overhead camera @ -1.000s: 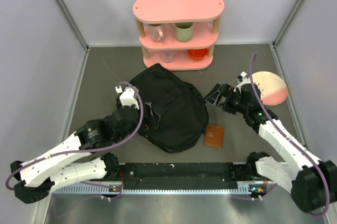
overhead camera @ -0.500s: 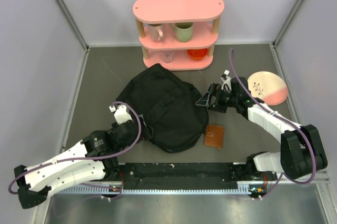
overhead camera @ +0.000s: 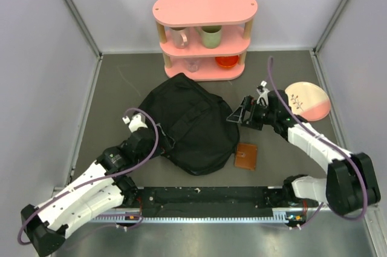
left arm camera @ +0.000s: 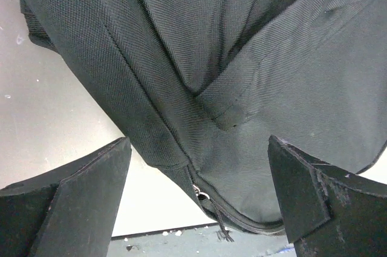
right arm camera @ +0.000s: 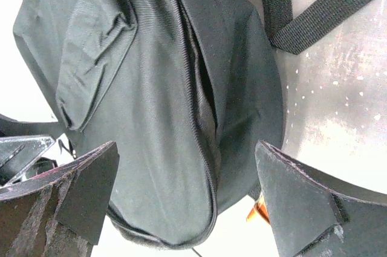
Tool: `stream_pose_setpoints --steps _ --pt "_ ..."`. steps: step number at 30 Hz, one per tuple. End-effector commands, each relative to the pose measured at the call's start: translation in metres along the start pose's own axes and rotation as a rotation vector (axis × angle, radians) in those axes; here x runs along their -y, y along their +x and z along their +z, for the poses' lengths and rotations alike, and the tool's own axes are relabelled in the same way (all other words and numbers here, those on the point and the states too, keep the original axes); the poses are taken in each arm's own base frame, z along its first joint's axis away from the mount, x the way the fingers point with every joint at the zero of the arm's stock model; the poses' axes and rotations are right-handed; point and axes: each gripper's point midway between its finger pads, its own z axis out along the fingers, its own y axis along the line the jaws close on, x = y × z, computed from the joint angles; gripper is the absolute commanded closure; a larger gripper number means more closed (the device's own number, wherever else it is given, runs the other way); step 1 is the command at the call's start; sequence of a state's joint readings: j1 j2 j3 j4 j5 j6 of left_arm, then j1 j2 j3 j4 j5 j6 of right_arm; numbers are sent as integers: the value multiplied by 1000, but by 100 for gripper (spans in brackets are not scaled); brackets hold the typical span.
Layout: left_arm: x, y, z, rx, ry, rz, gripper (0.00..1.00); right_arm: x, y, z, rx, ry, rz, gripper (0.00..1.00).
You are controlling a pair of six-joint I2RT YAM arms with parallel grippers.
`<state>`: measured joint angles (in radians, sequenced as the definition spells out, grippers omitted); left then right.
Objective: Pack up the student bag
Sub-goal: Zip the student bag at the center of the board.
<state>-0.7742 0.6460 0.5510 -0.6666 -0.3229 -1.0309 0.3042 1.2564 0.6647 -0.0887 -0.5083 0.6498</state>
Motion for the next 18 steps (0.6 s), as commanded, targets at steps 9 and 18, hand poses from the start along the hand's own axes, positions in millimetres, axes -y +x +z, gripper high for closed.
stream_pose_setpoints --steps 9,18 --pt "10 2 16 -69 106 -17 5 -30 -15 -66 188 10 -115 7" --pt "8 -9 20 -37 102 -15 34 -55 -8 -78 141 -85 -137 7"
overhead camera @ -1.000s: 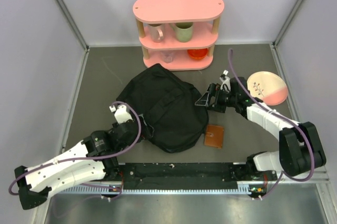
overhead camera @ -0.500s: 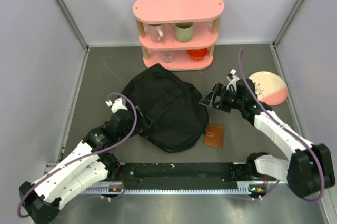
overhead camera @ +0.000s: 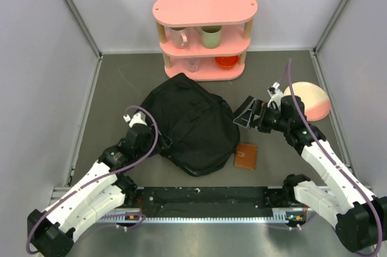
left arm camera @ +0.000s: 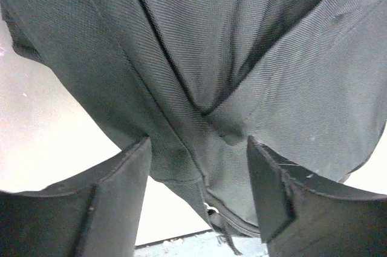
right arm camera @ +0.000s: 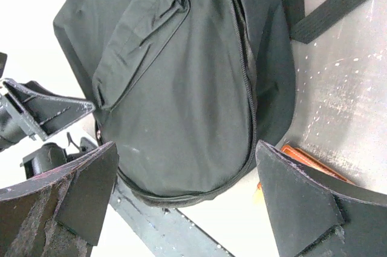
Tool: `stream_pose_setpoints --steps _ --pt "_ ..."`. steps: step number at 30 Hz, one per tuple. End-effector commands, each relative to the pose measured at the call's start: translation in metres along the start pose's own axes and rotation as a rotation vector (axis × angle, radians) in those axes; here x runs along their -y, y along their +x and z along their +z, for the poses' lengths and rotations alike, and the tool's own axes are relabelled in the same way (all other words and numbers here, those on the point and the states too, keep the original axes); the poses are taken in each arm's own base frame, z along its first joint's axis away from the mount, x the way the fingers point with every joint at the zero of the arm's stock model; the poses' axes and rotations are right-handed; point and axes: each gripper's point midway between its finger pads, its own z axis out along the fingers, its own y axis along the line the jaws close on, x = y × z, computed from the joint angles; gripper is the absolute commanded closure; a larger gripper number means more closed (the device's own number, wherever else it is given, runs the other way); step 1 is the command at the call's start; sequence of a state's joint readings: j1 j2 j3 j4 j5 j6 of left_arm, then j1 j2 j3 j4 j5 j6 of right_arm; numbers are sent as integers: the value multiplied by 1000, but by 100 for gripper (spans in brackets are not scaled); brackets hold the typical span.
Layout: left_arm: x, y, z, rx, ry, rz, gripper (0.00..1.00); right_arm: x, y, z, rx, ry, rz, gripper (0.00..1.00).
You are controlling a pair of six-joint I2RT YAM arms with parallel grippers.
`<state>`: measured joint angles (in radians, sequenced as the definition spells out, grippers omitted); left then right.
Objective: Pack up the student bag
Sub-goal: Zip the student bag at the center of the board.
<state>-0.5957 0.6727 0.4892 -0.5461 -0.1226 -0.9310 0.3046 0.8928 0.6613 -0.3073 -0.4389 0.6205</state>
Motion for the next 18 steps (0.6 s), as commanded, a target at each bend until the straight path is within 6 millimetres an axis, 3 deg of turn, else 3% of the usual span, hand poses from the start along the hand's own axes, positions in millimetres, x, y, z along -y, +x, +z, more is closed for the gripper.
stream_pose_setpoints --steps 1,2,3,4,8,9,10,11,16,18 --pt "12 -10 3 20 55 11 34 -25 -9 -11 0 -81 -50 7" --pt "13 -13 3 26 57 11 36 -26 -10 -13 3 -83 -57 7" --pt "15 -15 3 28 63 21 50 -26 -11 -14 1 -82 -61 7" --pt "13 -17 3 31 54 19 55 -28 -10 -15 1 -87 -67 7" --pt "10 -29 0 64 38 28 70 -29 -6 -19 -5 -98 -66 7" --pt "8 -31 -2 67 28 41 78 -29 -3 -18 -12 -103 -65 7" --pt "6 -36 -3 78 21 41 94 -30 0 -19 -22 -114 -64 7" --pt "5 -38 -3 83 14 47 97 -30 1 -19 -25 -119 -62 7" --pt "-2 -56 -8 113 -23 74 97 -44 14 -25 -75 -180 -105 7" --pt "-3 -64 -11 135 -31 83 71 -56 18 -27 -101 -200 -150 6"
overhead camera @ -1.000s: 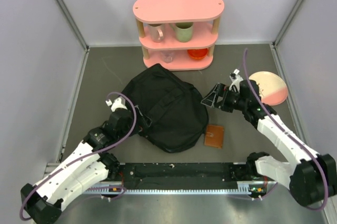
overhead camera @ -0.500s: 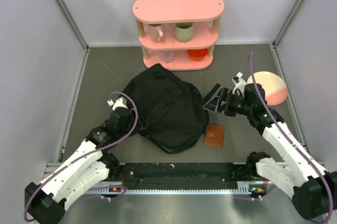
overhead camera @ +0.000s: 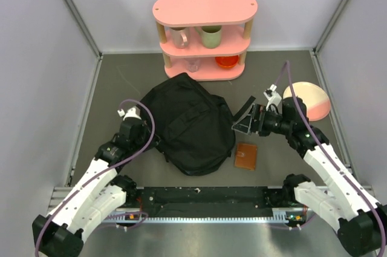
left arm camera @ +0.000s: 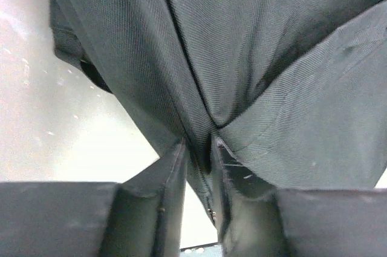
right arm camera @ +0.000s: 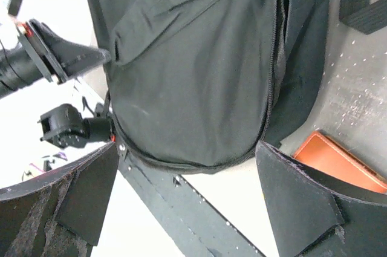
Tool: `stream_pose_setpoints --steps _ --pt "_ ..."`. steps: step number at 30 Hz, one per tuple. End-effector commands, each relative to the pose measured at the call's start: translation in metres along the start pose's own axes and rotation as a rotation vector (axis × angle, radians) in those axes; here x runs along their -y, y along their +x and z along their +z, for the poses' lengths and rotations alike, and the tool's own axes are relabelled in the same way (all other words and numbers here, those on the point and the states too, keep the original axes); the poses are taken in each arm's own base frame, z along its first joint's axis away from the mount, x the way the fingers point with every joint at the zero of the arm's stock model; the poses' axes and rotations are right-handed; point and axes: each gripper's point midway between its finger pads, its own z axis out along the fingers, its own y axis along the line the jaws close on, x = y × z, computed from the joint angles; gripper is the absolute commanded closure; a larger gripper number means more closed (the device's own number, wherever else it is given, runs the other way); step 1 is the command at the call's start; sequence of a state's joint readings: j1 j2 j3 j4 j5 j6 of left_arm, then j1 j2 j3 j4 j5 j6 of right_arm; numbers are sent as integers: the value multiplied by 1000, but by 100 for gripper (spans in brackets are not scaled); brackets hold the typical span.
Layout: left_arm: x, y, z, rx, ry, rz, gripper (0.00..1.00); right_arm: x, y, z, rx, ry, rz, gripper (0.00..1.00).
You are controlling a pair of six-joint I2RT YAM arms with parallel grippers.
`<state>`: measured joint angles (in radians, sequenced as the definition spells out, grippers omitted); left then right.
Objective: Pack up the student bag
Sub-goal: Zip the student bag at the center of the board.
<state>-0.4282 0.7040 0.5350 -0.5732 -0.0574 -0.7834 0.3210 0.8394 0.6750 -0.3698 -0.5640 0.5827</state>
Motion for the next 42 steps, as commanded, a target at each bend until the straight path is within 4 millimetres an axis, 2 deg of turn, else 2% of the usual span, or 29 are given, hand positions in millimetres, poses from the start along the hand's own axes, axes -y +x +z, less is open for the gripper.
stream_pose_setpoints --steps 1,2,3,5,6,8,9,13,15,17,18,19,20,21,22,25,29,31,32,34,37,40,42 --pt "14 -43 -10 124 34 42 64 -36 4 -6 -46 -93 -123 6" --pt "17 -43 -11 119 52 53 49 -42 6 -6 -60 -110 -136 6" --pt "20 -46 -12 125 63 65 45 -56 13 -6 -86 -149 -165 6" --pt "22 -45 -11 103 63 68 38 -65 18 -1 -116 -168 -185 6" --pt "24 -44 -10 94 74 61 32 -72 20 0 -125 -182 -202 6" --pt "31 -39 -10 72 111 49 28 -82 30 6 -158 -192 -227 7" --pt "29 -33 -8 52 117 31 25 -89 31 7 -156 -207 -244 6" --pt "24 -24 -9 58 130 -5 22 -111 56 18 -225 -236 -256 10" --pt "19 -20 -9 62 126 -19 18 -112 61 28 -223 -199 -222 12" --pt "15 -16 -6 60 119 -29 17 -118 76 33 -249 -204 -208 14" --pt "14 -16 -6 64 119 -32 17 -123 75 37 -223 -201 -176 15" --pt "14 -15 -6 62 122 -36 17 -127 85 37 -238 -202 -164 16" --pt "13 -13 -4 60 122 -38 17 -133 88 40 -236 -206 -126 16" --pt "13 -13 -3 58 122 -39 18 -136 85 44 -201 -203 -121 17" --pt "13 -13 -2 59 121 -40 21 -144 97 45 -212 -210 -128 18" --pt "13 -14 -1 62 119 -38 32 -150 97 56 -153 -167 -124 19" --pt "13 -15 0 68 120 -34 59 -153 106 71 -147 -128 -88 20" --pt "16 -14 -1 63 133 -39 60 -152 110 80 -150 -109 -77 22" --pt "17 -12 -1 57 144 -38 65 -155 111 83 -151 -112 -86 23" --pt "19 -11 0 60 166 -36 66 -162 113 89 -150 -92 -103 26" --pt "24 -9 -3 52 195 -24 75 -167 120 100 -152 -62 -88 31" --pt "23 -9 -6 52 198 -10 75 -181 126 109 -156 -78 -62 38" --pt "25 -9 -9 53 211 -4 73 -182 137 119 -180 -58 -62 39"
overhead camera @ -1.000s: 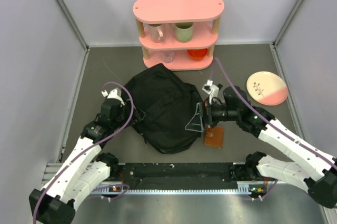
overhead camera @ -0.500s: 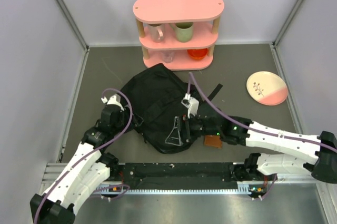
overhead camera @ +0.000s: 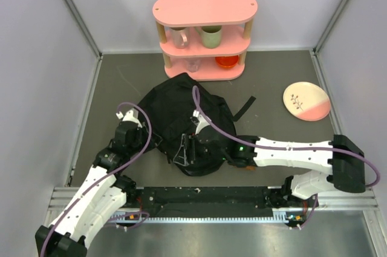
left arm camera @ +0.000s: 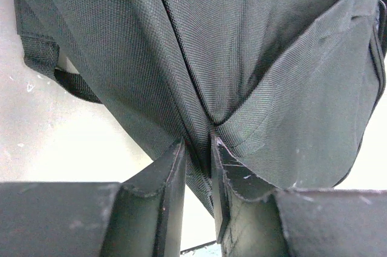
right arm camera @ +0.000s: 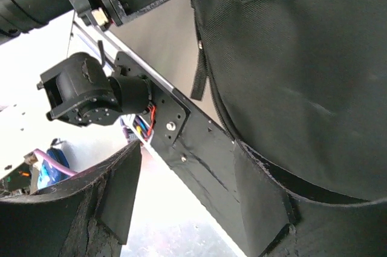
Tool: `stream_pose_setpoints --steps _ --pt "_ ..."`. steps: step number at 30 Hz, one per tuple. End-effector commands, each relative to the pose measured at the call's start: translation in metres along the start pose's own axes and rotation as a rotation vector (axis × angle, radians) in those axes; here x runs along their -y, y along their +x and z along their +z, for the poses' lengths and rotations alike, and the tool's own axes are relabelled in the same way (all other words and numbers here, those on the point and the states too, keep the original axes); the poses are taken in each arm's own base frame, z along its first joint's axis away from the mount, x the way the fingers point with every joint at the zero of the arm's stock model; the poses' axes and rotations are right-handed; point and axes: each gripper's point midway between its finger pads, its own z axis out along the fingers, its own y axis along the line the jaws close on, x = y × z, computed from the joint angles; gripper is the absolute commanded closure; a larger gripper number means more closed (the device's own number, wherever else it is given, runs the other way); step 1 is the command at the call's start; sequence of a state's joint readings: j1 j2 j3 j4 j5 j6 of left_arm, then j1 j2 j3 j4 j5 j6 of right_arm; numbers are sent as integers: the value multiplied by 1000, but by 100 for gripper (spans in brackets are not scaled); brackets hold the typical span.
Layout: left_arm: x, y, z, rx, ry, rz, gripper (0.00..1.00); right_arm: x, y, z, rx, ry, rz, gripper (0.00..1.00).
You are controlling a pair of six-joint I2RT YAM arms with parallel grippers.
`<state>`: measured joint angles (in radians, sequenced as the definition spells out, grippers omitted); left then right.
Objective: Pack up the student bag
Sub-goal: Zip the student bag at the center of the board.
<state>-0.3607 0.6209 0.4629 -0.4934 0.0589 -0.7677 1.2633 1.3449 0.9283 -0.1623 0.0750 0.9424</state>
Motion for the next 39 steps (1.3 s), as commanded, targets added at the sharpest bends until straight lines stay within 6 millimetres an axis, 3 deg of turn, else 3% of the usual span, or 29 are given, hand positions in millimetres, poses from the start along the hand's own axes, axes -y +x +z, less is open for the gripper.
stream_pose_setpoints --steps 1,4,9,17,22,33,39 --pt "23 -9 -8 31 111 31 74 -42 -12 13 48 -47 31 39" --pt "27 -10 -9 31 132 56 74 -42 -4 26 45 3 24 42" --pt "28 -6 -7 -1 132 70 83 -30 3 40 48 74 72 48" --pt "38 -10 -12 18 189 73 85 -24 4 50 38 114 26 58" --pt "36 -11 -12 19 170 68 88 -16 8 57 32 149 46 57" --pt "41 -11 -12 6 188 65 89 2 -2 73 55 222 79 60" --pt "42 -10 -12 9 195 58 90 -3 -7 76 47 206 74 63"
